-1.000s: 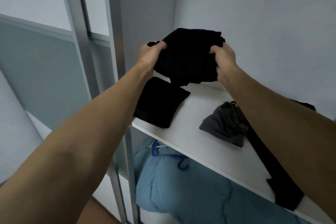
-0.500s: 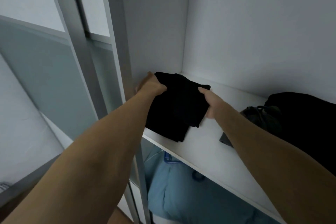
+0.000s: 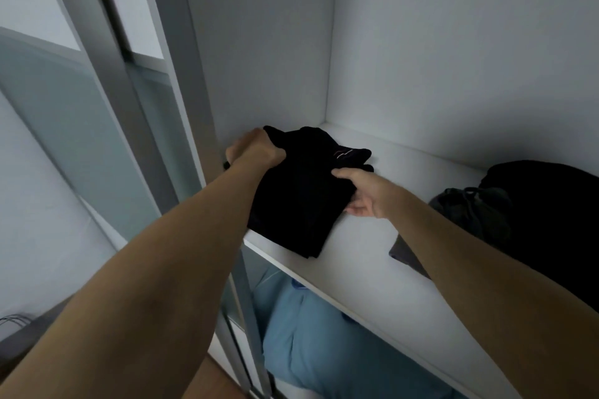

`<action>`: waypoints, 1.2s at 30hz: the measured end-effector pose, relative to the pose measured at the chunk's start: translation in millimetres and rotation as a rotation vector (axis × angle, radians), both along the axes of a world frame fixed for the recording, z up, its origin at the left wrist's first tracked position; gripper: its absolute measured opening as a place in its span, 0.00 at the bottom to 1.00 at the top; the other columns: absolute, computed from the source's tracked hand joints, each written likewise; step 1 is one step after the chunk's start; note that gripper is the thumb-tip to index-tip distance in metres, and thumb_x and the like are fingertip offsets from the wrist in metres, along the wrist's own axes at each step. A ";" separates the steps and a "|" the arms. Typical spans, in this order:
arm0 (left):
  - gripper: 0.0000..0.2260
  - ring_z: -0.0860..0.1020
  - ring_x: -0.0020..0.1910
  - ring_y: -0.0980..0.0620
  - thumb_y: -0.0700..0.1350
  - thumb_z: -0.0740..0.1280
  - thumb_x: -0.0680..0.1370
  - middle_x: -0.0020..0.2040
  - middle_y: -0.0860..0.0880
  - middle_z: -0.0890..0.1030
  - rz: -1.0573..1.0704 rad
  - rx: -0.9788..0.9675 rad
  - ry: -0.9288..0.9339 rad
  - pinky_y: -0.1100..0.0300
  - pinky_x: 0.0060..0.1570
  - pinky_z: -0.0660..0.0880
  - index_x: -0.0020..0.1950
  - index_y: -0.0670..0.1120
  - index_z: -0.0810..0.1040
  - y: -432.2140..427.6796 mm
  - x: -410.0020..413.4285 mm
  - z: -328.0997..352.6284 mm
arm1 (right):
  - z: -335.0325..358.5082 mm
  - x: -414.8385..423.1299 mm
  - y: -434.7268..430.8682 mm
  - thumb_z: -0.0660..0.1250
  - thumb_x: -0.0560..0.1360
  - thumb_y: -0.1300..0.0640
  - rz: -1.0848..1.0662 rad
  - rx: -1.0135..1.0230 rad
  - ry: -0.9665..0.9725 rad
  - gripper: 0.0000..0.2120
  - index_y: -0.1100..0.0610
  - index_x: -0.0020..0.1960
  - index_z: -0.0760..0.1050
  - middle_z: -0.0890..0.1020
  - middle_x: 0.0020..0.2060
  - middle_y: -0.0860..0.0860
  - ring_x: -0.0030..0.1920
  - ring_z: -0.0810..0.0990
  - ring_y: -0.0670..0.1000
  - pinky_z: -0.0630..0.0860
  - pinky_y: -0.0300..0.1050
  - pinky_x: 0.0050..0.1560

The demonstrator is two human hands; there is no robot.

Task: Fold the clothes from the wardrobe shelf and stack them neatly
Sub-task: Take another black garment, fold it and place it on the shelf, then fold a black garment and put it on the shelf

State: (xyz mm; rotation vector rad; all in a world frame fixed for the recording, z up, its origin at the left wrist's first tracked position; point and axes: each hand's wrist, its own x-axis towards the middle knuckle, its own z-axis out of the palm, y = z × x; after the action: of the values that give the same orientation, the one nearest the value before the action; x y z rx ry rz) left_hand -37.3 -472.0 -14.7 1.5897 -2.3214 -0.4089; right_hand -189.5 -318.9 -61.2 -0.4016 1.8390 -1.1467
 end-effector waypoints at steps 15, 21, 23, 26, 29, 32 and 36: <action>0.25 0.70 0.69 0.42 0.51 0.65 0.81 0.70 0.43 0.71 -0.145 -0.281 0.069 0.48 0.66 0.64 0.75 0.45 0.64 -16.2 -26.2 -32.6 | -8.3 -16.6 -40.8 0.70 0.73 0.42 -0.088 -0.054 0.780 0.12 0.50 0.46 0.80 0.80 0.55 0.53 0.61 0.75 0.58 0.74 0.58 0.62; 0.20 0.65 0.72 0.42 0.43 0.65 0.78 0.75 0.43 0.66 -0.299 -0.645 0.075 0.44 0.71 0.59 0.70 0.44 0.69 -4.4 -21.1 -14.2 | 22.3 -21.4 -53.9 0.63 0.80 0.51 -0.308 -0.211 0.958 0.06 0.53 0.47 0.72 0.80 0.47 0.52 0.55 0.79 0.57 0.71 0.57 0.63; 0.20 0.61 0.74 0.42 0.50 0.61 0.80 0.76 0.44 0.64 -0.407 -0.629 -0.058 0.41 0.72 0.57 0.71 0.46 0.69 2.9 -22.6 -16.3 | 18.4 -30.9 -58.4 0.61 0.81 0.52 -0.379 -0.205 0.869 0.06 0.54 0.50 0.70 0.78 0.47 0.51 0.56 0.79 0.58 0.70 0.55 0.64; 0.26 0.54 0.79 0.44 0.61 0.51 0.82 0.80 0.46 0.57 -0.425 -0.318 -0.301 0.40 0.74 0.48 0.77 0.50 0.62 4.9 -23.1 -33.6 | -5.9 -43.9 -58.7 0.61 0.82 0.52 -0.183 0.043 0.741 0.15 0.61 0.63 0.73 0.78 0.59 0.60 0.63 0.76 0.61 0.71 0.52 0.64; 0.30 0.51 0.79 0.42 0.67 0.47 0.81 0.82 0.49 0.53 -0.370 -0.081 -0.315 0.39 0.76 0.48 0.80 0.55 0.56 -4.4 -22.1 -46.9 | -20.1 -47.7 -55.7 0.61 0.82 0.52 -0.082 0.063 0.752 0.18 0.66 0.62 0.74 0.78 0.59 0.63 0.59 0.78 0.62 0.70 0.46 0.50; 0.35 0.51 0.79 0.40 0.74 0.48 0.76 0.82 0.51 0.51 -0.319 0.059 -0.272 0.37 0.75 0.49 0.80 0.59 0.54 -9.8 -24.7 -49.9 | -18.3 -46.5 -52.2 0.60 0.81 0.53 -0.049 0.004 0.748 0.17 0.66 0.60 0.74 0.79 0.54 0.62 0.56 0.79 0.60 0.69 0.44 0.48; 0.37 0.50 0.79 0.39 0.75 0.50 0.75 0.82 0.50 0.51 -0.315 0.058 -0.296 0.35 0.74 0.47 0.80 0.58 0.54 -7.6 -27.2 -50.3 | -17.5 -44.6 -31.2 0.62 0.80 0.55 -0.007 -0.077 0.735 0.12 0.63 0.56 0.75 0.80 0.48 0.57 0.48 0.78 0.55 0.71 0.44 0.46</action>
State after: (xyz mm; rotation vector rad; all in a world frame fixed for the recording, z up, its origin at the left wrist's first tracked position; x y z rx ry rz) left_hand -64.4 -479.6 -65.0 1.3891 -2.8236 -0.3294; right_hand -234.0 -350.1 -78.7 -0.9580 2.4166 -1.1625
